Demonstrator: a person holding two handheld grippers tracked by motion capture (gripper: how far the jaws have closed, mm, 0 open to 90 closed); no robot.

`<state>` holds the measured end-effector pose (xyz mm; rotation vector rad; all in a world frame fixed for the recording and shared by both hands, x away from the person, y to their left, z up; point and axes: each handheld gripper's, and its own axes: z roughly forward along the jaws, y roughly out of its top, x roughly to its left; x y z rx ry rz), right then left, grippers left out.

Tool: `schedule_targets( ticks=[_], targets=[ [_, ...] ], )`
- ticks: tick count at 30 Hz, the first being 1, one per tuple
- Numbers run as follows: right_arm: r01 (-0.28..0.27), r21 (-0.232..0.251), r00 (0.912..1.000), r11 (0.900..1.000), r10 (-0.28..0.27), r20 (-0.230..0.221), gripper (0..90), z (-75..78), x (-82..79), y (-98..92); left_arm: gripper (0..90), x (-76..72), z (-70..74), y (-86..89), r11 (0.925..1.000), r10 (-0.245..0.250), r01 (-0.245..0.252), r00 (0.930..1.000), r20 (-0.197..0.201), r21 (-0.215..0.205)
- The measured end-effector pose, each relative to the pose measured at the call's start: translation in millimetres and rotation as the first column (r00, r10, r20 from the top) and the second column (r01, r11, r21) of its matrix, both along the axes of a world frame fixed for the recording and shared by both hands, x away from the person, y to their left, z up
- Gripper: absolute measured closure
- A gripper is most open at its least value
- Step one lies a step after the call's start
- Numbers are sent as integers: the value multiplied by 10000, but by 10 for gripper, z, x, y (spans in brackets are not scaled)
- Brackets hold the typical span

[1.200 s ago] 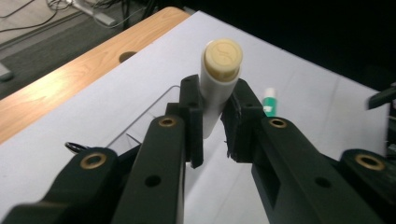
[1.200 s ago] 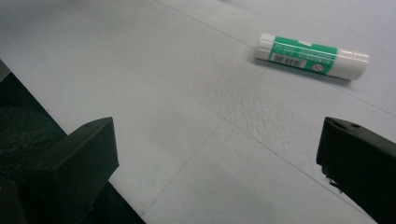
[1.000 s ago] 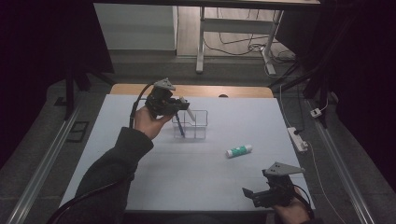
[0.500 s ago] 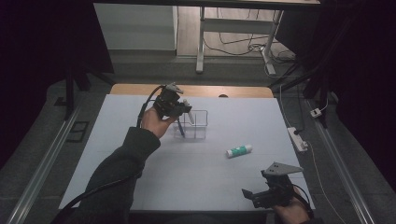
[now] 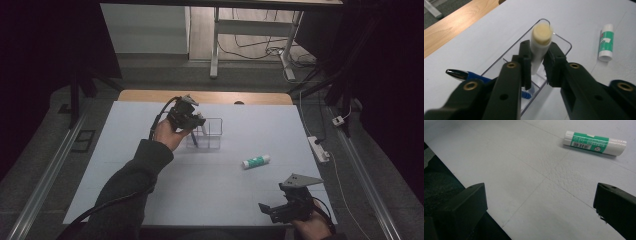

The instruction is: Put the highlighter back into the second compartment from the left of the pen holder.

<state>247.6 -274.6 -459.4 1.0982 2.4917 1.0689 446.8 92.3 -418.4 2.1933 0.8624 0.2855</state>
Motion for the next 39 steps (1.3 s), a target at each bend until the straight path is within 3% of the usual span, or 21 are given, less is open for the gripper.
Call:
schedule_targets(
  ticks=[7, 19, 24, 31, 35, 39],
  targets=[
    [-15, 32, 10000, 10000, 15, -38, 0, -1, 3, -2, 568, -53, 118, 28, 9999, 117, -112, 9992, 386, -111],
    [36, 85, 9999, 10000, -35, -114, 0, -4, 14, -10, 244, -317, 256, 270, 9984, 236, -189, 9959, 871, -542],
    [69, 96, 9998, 9999, -67, -177, 0, -4, 16, -12, 124, -497, 254, 438, 9977, 282, -230, 9961, 838, -632],
    [60, 64, 9998, 10000, -59, -203, 0, -5, 21, -11, 48, -778, 209, 708, 9940, 138, -79, 9985, 539, -1090],
    [91, 110, 9997, 9999, -88, -226, 0, -7, 22, -12, 17, -1039, 154, 851, 9890, 65, -20, 9995, 299, -1477],
    [73, 57, 9998, 10000, -72, -191, 0, -8, 23, -11, 0, -1300, 82, 974, 9871, -15, 41, 9999, 161, -1603]
  ],
)
